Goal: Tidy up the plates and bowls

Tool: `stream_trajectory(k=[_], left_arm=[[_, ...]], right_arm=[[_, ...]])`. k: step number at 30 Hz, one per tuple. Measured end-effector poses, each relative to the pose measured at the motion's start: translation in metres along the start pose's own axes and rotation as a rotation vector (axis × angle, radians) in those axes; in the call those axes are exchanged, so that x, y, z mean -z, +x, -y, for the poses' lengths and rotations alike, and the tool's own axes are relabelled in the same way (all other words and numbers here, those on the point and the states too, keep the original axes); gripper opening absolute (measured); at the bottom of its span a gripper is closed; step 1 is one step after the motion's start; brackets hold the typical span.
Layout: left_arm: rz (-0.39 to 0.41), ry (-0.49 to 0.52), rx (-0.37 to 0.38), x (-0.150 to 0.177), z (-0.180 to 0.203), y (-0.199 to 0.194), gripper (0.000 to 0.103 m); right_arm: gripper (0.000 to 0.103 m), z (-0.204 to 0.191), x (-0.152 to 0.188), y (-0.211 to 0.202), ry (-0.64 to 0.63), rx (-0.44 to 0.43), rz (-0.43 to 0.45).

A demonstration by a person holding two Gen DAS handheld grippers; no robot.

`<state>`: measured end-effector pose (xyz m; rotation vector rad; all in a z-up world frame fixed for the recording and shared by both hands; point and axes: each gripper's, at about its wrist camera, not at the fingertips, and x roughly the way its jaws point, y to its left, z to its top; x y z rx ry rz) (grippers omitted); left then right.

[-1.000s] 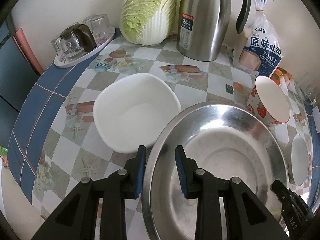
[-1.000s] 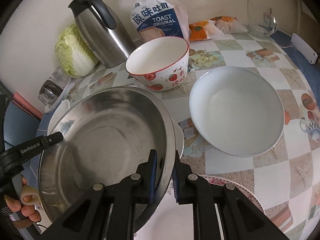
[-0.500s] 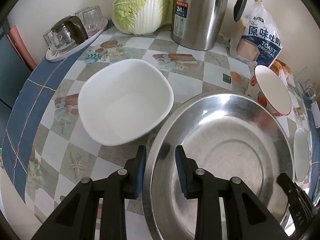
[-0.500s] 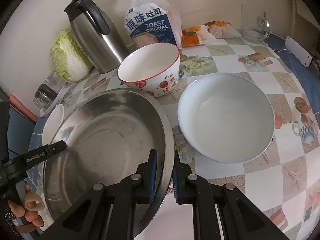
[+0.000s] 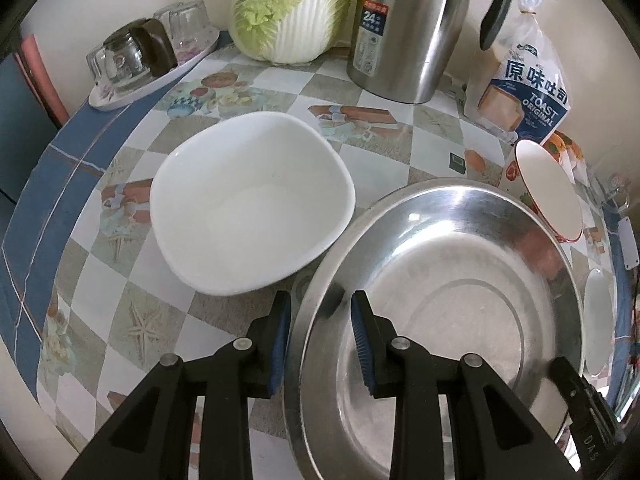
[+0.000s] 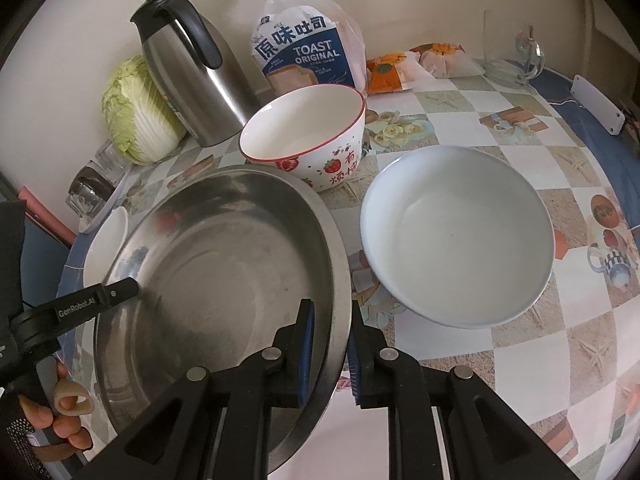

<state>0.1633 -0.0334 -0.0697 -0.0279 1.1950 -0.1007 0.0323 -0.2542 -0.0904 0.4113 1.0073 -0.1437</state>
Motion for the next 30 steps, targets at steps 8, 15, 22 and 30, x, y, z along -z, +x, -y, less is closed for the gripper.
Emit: stream_trajectory(k=[8, 15, 22, 30], left_arm=[[-0.013, 0.017, -0.005, 0.0, 0.002, -0.011, 0.035], [-0.003, 0.035, -0.032, 0.001, 0.005, -0.028, 0.039], [0.016, 0.048, -0.042, 0.005, 0.007, -0.04, 0.055], [0.006, 0.079, -0.096, 0.013, 0.01, -0.039, 0.083]], right_arm=[[0.018, -0.002, 0.0, -0.005, -0.011, 0.02, 0.0], [0.018, -0.003, -0.001, -0.016, -0.034, 0.053, 0.008], [0.022, -0.008, 0.0, -0.025, -0.068, 0.088, 0.015], [0.058, -0.01, 0.002, -0.032, -0.08, 0.095, 0.028]])
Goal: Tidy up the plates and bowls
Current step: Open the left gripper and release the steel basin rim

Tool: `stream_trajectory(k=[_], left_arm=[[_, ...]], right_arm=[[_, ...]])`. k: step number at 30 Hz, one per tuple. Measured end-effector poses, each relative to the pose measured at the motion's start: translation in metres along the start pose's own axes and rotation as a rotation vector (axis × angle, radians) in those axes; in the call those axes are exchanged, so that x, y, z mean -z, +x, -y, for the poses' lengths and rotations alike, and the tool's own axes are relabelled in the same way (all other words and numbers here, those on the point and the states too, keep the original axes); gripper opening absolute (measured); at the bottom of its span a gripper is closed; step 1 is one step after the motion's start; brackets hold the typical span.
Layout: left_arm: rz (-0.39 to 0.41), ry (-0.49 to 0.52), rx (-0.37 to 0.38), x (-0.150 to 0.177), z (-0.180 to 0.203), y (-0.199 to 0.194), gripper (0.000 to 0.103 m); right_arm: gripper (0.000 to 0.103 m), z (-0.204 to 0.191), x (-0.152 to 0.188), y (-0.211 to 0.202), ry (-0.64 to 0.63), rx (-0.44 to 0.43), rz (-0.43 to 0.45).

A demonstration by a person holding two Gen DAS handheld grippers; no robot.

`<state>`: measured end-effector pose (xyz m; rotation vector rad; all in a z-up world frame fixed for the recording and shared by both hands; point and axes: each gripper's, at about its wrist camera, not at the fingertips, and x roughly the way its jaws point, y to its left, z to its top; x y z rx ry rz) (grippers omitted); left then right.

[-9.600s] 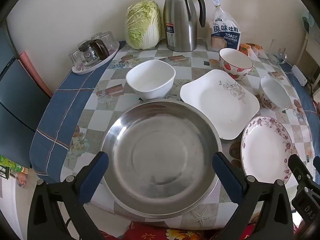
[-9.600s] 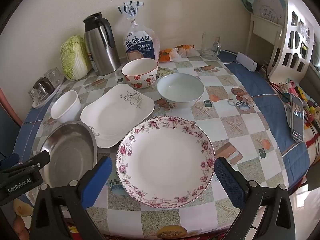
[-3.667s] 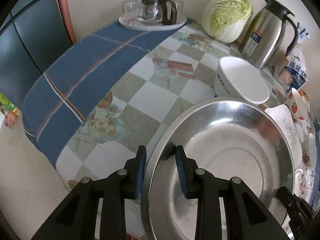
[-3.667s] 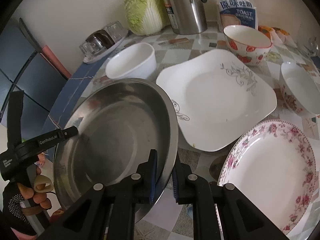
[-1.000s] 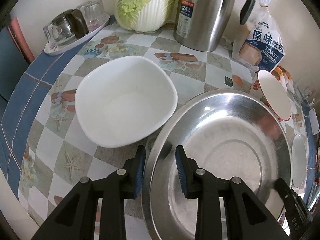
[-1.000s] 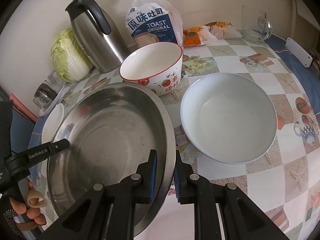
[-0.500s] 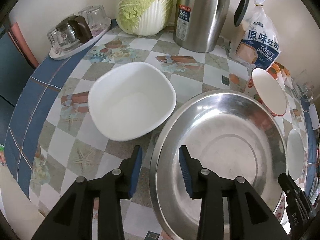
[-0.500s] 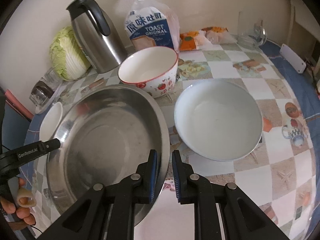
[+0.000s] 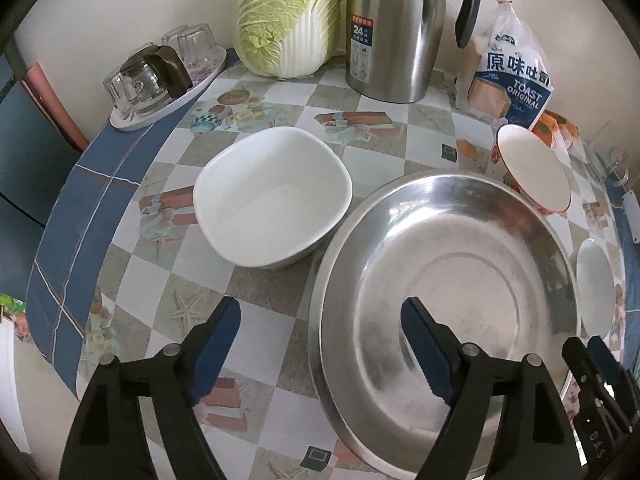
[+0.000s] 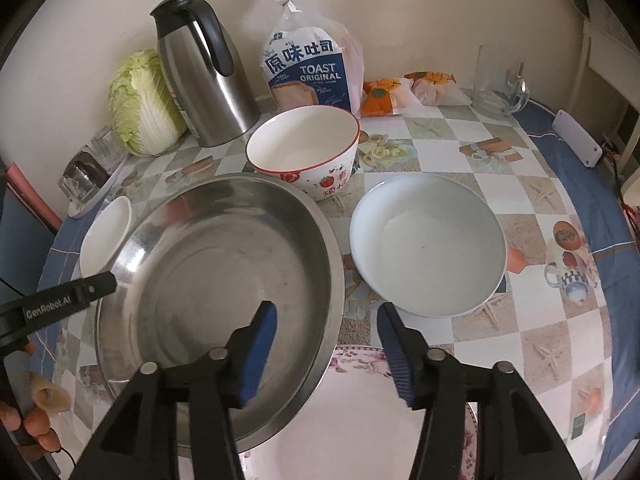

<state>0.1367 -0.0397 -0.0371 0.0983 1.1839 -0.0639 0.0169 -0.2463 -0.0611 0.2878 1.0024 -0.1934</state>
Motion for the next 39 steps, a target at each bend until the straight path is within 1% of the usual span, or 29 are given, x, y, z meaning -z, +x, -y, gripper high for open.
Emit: stream_trajectory(k=[9, 13, 17, 18, 19, 20, 24, 29, 34, 39], left_arm=[[-0.009, 0.031, -0.019, 0.008, 0.005, 0.0, 0.083], [-0.004, 0.029, -0.018, 0.012, 0.005, -0.002, 0.083], [0.009, 0.024, -0.019, 0.019, 0.006, -0.005, 0.084], [0.014, 0.022, -0.016, 0.02, 0.007, -0.006, 0.086], [0.019, 0.019, -0.013, 0.023, 0.007, -0.007, 0.092], [0.025, 0.017, -0.008, 0.025, 0.007, -0.009, 0.094], [0.041, 0.008, 0.011, 0.034, 0.008, -0.014, 0.095], [0.047, -0.004, 0.019, 0.048, 0.007, -0.017, 0.095], [0.042, -0.017, 0.06, 0.064, 0.007, -0.019, 0.095], [0.03, -0.006, 0.101, 0.079, 0.011, -0.022, 0.095]], right_arm=[[0.078, -0.004, 0.004, -0.004, -0.02, 0.005, -0.001], [0.083, -0.005, 0.006, -0.004, -0.026, 0.002, -0.006], [0.084, -0.006, 0.011, -0.003, -0.033, 0.0, -0.017], [0.084, -0.005, 0.013, -0.003, -0.031, -0.002, -0.021], [0.084, -0.005, 0.014, -0.003, -0.031, -0.004, -0.024], [0.085, -0.004, 0.016, -0.003, -0.03, -0.006, -0.025], [0.089, -0.002, 0.023, -0.008, -0.029, -0.005, -0.02], [0.09, 0.002, 0.03, -0.011, -0.019, -0.01, -0.017], [0.09, 0.007, 0.041, -0.016, -0.012, 0.0, -0.023], [0.09, 0.015, 0.052, -0.023, 0.012, 0.003, -0.024]])
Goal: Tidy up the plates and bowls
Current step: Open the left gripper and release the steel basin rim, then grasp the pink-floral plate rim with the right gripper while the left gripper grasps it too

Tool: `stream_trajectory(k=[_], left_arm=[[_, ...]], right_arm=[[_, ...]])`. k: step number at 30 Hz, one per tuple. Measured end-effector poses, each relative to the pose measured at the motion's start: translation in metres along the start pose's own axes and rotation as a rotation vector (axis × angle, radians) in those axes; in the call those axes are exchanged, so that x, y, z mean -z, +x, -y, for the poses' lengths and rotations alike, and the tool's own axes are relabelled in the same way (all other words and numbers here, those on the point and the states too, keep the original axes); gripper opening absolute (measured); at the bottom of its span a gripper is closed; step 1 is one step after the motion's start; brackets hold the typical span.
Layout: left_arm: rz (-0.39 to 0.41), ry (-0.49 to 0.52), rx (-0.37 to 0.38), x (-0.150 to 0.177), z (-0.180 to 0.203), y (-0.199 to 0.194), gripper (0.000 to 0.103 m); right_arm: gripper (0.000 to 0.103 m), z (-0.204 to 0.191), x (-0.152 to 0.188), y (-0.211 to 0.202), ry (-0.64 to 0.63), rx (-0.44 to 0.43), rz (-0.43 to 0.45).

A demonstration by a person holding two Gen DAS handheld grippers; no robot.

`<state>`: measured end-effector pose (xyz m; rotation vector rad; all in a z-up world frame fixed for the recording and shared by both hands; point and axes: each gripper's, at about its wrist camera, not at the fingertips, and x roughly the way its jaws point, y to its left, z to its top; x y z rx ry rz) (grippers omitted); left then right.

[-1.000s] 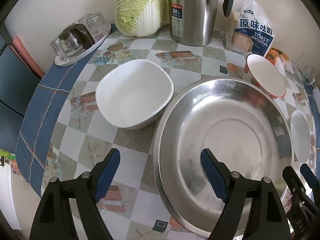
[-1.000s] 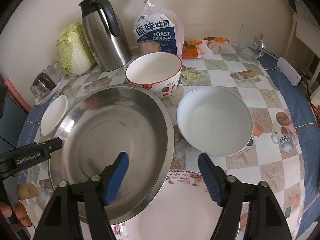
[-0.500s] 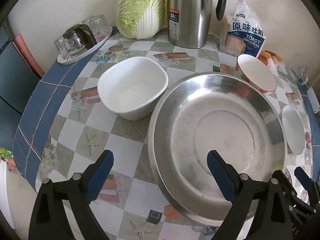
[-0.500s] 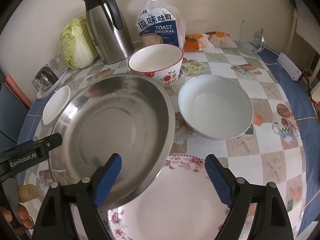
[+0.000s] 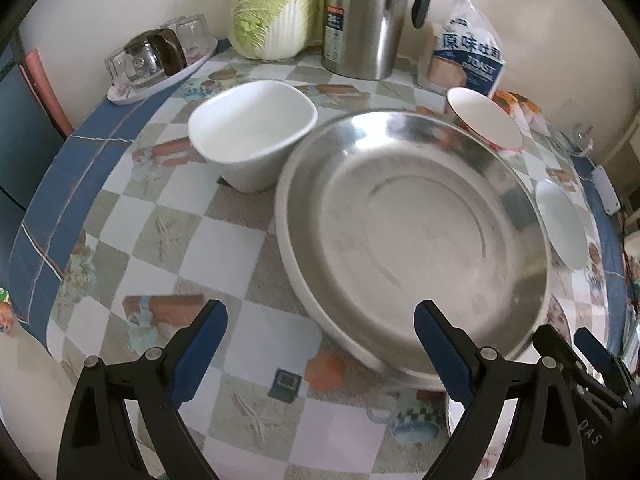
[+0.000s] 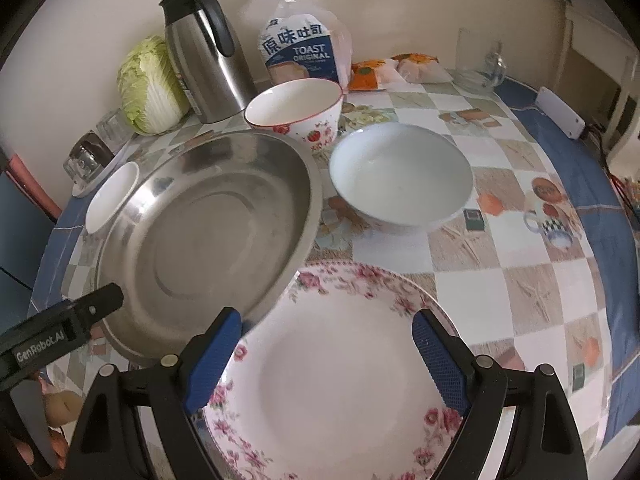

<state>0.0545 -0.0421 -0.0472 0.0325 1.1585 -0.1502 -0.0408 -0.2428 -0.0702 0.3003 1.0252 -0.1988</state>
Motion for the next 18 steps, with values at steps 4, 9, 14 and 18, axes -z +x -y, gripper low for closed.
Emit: stream_trajectory(k=[4, 9, 14, 18], left_arm=[[-0.01, 0.014, 0.041, 0.008, 0.004, -0.002, 0.095], [-0.003, 0.025, 0.088, 0.016, 0.01, -0.009, 0.095], [0.01, 0.062, 0.108, 0.022, 0.021, -0.014, 0.095], [-0.015, 0.091, 0.14, 0.025, 0.031, -0.011, 0.095]], right_arm=[[0.09, 0.005, 0.007, -0.005, 0.015, 0.002, -0.004], [0.09, 0.009, 0.014, -0.012, 0.019, 0.009, -0.005], [0.09, 0.017, 0.018, -0.014, 0.043, 0.019, -0.023], [0.09, 0.031, 0.019, -0.011, 0.099, 0.026, -0.049]])
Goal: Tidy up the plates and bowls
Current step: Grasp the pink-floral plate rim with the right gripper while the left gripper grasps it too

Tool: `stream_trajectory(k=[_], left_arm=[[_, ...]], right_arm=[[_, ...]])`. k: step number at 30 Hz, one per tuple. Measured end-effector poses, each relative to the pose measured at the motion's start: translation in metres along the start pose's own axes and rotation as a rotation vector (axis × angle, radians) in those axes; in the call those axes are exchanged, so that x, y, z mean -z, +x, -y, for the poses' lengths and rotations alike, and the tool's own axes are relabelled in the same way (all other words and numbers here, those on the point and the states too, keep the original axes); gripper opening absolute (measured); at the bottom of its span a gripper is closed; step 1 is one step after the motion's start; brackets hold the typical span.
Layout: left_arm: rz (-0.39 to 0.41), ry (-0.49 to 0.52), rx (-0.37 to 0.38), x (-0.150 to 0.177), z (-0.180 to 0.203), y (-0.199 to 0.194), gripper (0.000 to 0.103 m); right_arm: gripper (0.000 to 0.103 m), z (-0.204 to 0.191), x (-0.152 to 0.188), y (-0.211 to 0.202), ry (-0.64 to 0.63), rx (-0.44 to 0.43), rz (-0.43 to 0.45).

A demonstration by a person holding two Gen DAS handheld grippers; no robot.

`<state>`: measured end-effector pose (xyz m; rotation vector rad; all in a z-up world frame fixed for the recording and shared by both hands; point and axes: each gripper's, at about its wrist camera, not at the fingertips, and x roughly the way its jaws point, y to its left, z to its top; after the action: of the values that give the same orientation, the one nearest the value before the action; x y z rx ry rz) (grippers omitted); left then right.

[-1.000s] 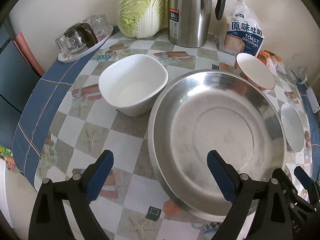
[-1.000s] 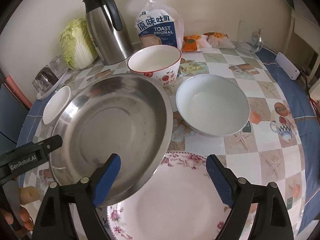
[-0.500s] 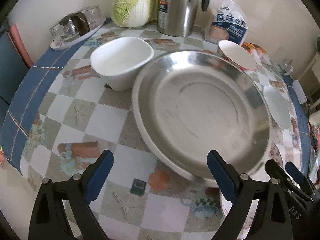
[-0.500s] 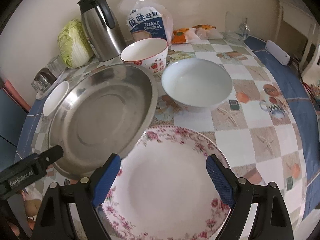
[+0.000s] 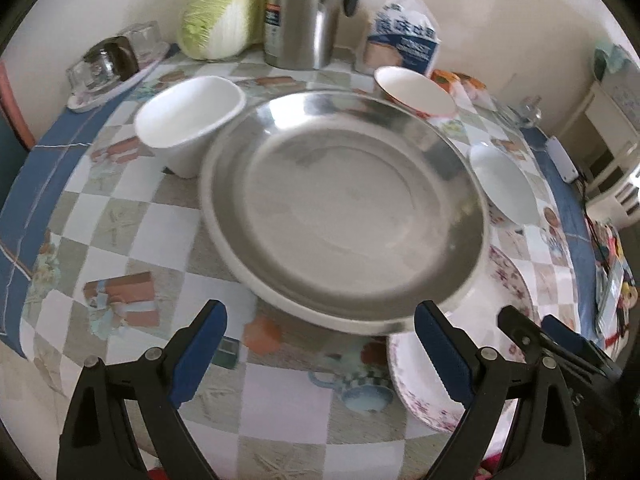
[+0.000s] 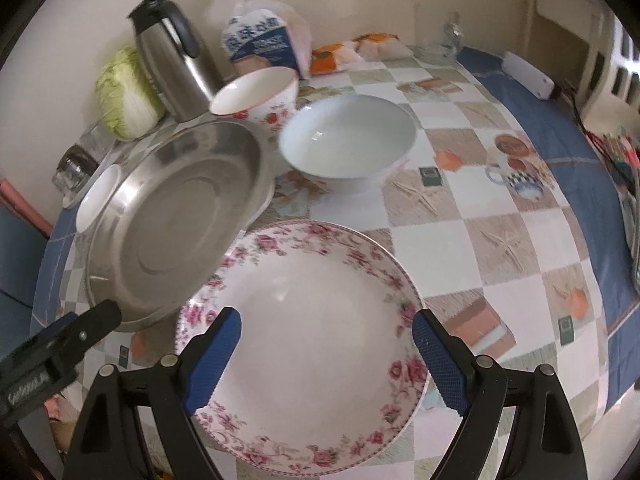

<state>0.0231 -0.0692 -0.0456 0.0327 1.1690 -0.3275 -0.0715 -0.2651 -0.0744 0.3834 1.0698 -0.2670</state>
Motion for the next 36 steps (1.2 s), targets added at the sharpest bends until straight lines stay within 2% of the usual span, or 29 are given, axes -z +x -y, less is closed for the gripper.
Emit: stream_trajectory(k=[3, 7, 11, 20, 23, 25, 26, 31, 34, 36], left_arm=[[-0.032, 0.022, 0.023, 0.003, 0.008, 0.005, 0.095], [-0.045, 0.068, 0.033, 0.005, 0.021, 0.007, 0.095], [-0.099, 0.088, 0.059, 0.009, 0.03, 0.018, 0.095], [-0.111, 0.064, 0.019, 0.009, 0.035, 0.026, 0.095], [-0.123, 0.029, 0.033, 0.01, 0.033, 0.028, 0.091], [-0.128, 0.018, 0.043, 0.01, 0.033, 0.029, 0.077], [-0.133, 0.018, 0.044, 0.01, 0.033, 0.03, 0.075], [-0.151, -0.002, 0.061, 0.011, 0.039, 0.036, 0.064], [-0.161, -0.023, 0.065, 0.009, 0.039, 0.041, 0.063], [-0.17, -0.038, 0.069, 0.008, 0.04, 0.045, 0.062]], right_arm=[[0.09, 0.008, 0.002, 0.009, 0.026, 0.01, -0.044], [0.09, 0.017, 0.002, 0.014, 0.059, 0.014, -0.065], [0.09, 0.023, 0.002, 0.02, 0.074, 0.016, -0.085], [0.088, 0.04, 0.001, 0.034, 0.116, 0.011, -0.126], [0.078, 0.048, 0.0, 0.036, 0.138, -0.003, -0.129], [0.071, 0.051, 0.0, 0.038, 0.14, -0.022, -0.134], [0.068, 0.052, 0.0, 0.039, 0.138, -0.032, -0.134], [0.034, 0.06, -0.002, 0.04, 0.14, -0.054, -0.127], [0.026, 0.068, -0.003, 0.039, 0.151, -0.044, -0.125], [0.026, 0.073, -0.003, 0.039, 0.159, -0.048, -0.122]])
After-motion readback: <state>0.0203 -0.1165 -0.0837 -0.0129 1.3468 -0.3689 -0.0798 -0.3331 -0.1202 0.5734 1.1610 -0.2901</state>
